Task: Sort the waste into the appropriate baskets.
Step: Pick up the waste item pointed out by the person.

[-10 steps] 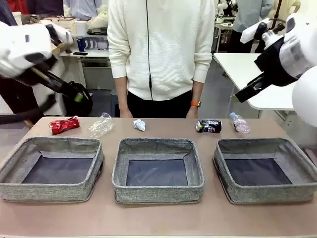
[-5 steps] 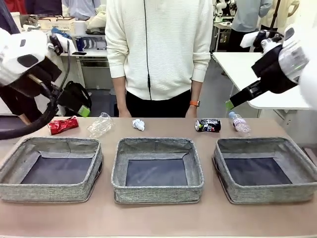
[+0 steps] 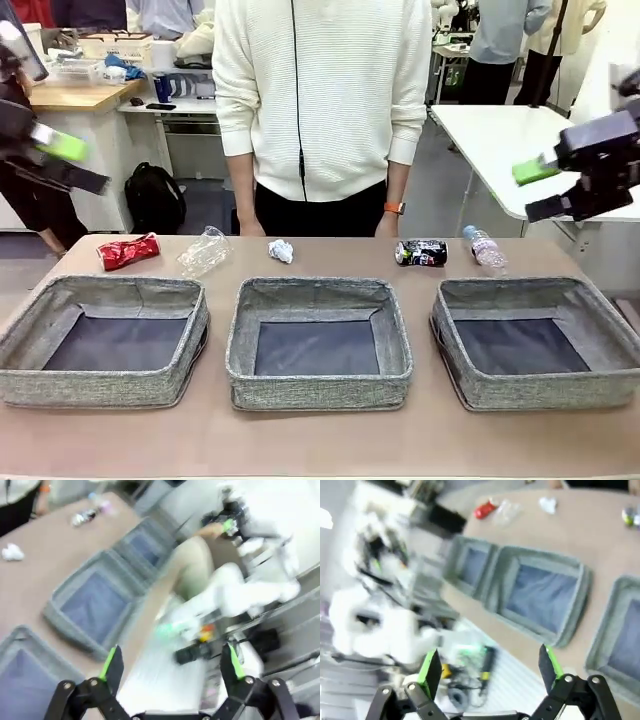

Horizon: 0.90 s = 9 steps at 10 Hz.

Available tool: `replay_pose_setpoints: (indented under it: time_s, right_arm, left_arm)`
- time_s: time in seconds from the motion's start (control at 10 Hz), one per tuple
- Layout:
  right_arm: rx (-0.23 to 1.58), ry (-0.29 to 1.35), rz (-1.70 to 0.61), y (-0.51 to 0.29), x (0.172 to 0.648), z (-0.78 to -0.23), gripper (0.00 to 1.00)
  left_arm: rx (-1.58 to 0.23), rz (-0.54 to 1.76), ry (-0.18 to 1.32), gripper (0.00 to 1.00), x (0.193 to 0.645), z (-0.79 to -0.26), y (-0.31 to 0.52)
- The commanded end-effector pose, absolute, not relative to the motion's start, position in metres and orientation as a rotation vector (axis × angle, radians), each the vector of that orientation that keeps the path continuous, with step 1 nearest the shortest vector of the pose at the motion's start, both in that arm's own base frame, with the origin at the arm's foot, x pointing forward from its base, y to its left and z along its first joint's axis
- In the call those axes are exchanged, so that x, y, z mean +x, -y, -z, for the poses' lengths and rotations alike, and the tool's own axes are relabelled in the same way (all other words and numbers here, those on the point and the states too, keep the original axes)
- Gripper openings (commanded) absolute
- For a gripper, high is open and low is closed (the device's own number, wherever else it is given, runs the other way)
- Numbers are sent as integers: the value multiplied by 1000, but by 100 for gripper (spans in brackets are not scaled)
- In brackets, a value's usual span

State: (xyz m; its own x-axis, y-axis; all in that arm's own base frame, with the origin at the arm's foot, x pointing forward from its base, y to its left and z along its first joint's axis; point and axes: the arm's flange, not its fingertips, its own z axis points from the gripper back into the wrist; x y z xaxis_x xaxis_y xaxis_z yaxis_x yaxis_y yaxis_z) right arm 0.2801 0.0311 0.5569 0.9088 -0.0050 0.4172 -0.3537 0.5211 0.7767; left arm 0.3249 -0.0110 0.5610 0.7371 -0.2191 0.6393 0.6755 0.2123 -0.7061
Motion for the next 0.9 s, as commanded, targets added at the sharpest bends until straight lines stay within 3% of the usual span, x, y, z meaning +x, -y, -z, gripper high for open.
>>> replay_pose_setpoints:
  time_s: [0.0, 0.6, 0.7, 0.8]
  right_arm:
    - [1124, 370, 28, 0, 278, -527, 100]
    - [1059, 515, 244, 83, 251, -490, 100]
    - [1098, 473, 254, 104, 278, -524, 100]
    - [1098, 473, 254, 104, 278, -524, 100]
  left_arm:
    - [-1462, 312, 400, 100, 329, -549, -12]
    - [-1267, 160, 385, 100, 289, -522, -99]
    - [-1375, 217, 396, 100, 293, -524, -94]
    - [-1375, 217, 396, 100, 293, -524, -94]
